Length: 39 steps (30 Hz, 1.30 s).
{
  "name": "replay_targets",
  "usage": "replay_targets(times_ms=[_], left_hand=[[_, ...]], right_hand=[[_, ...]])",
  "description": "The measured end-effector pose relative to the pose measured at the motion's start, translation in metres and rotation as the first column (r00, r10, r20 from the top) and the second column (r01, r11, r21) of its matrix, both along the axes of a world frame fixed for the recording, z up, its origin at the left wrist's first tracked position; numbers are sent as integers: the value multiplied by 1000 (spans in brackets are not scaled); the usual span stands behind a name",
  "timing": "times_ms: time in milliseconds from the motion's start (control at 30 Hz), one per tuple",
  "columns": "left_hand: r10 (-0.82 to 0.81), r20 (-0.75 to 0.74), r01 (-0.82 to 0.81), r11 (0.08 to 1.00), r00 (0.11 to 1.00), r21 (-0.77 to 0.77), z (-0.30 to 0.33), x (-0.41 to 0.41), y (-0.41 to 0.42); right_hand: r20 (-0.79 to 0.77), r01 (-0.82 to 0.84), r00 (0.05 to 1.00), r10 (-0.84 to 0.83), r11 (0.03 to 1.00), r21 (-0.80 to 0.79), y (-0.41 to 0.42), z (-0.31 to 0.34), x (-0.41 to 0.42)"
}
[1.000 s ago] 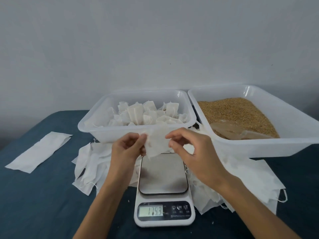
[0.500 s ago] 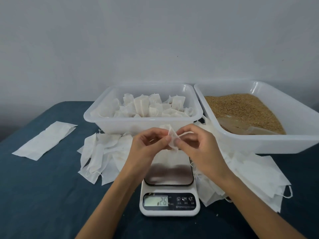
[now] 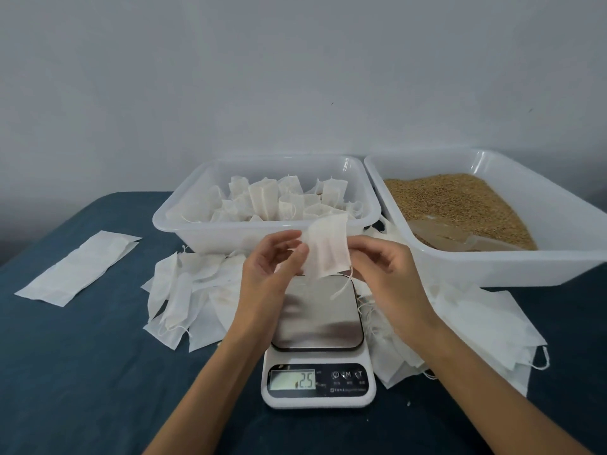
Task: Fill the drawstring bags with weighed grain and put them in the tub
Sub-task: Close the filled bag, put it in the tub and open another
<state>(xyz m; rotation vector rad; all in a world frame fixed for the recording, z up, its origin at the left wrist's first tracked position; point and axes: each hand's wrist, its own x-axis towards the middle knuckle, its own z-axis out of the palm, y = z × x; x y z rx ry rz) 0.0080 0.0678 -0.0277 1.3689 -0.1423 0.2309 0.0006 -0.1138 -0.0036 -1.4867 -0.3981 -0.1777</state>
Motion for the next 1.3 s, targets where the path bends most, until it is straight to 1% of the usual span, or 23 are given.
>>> replay_targets(times_ms=[33,67,100,133,167,233,300,333,367,433,500,567,633,700,767,867,933,1033,1100,1167,1300], left_hand=[[1,-22,-1,1000,1000,-4,1,0,0],[-31,-53,30,999,998,-28,2,-1,0],[-80,-82,75,995,993,-60,3,-2,0],[-124,-99,116,989,987,-90,4,-2,0],[-153,-99,141,983,983,-114,4,-3,-1],[-138,-72,128,984,988,-124,3,-4,0],[-57,-52,52,994,997,-98,2,-3,2],[-23,-44,18,995,999,-94,2,-3,3],[-2,-34,-1,995,999,-100,2,-3,4],[20,4,-19,997,1000,-74,2,-3,4],[57,57,-58,998,997,22,2,-3,3],[68,92,-75,994,993,77,3,-4,0],[56,94,-63,995,994,74,5,-6,-1],[43,85,-48,998,995,47,5,-6,0],[46,73,-48,998,996,31,4,-5,1],[71,63,-74,997,995,38,2,-3,0],[65,88,-72,994,994,80,1,-3,-1],[45,116,-62,988,992,144,0,-4,-2],[53,113,-72,983,992,167,0,-3,-1],[68,90,-81,986,994,149,-1,-2,0],[58,-1,-58,995,998,80,-1,-1,0]], right_hand=[[-46,-41,998,45,996,78,0,2,0],[-68,-76,994,86,988,131,-1,3,-1],[-71,-97,992,109,984,150,-2,3,-1],[-65,-88,993,98,987,133,-3,3,0],[-47,-48,998,52,996,81,-3,2,0],[62,118,992,-113,988,-95,-4,-1,1],[225,334,932,-283,912,-236,-4,-6,3],[273,406,901,-337,876,-261,-5,-8,5],[287,432,889,-358,864,-260,-5,-8,5],[254,386,910,-326,892,-237,-6,-8,5],[194,304,945,-262,924,-233,-6,-8,4],[122,213,974,-190,950,-227,-6,-8,3],[51,139,990,-131,965,-220,-8,-7,4],[19,128,992,-127,967,-219,-10,-7,7],[-7,136,990,-139,974,-180,-13,-7,9],[-42,128,990,-136,982,-141,-13,-6,9],[-60,120,990,-129,984,-131,-12,-6,8],[-48,36,998,-43,990,-139,-11,-5,8],[-51,-34,998,25,981,-192,-11,-3,9],[-60,-54,997,41,972,-227,-13,-2,9],[-45,-23,999,12,968,-248,-18,0,9]])
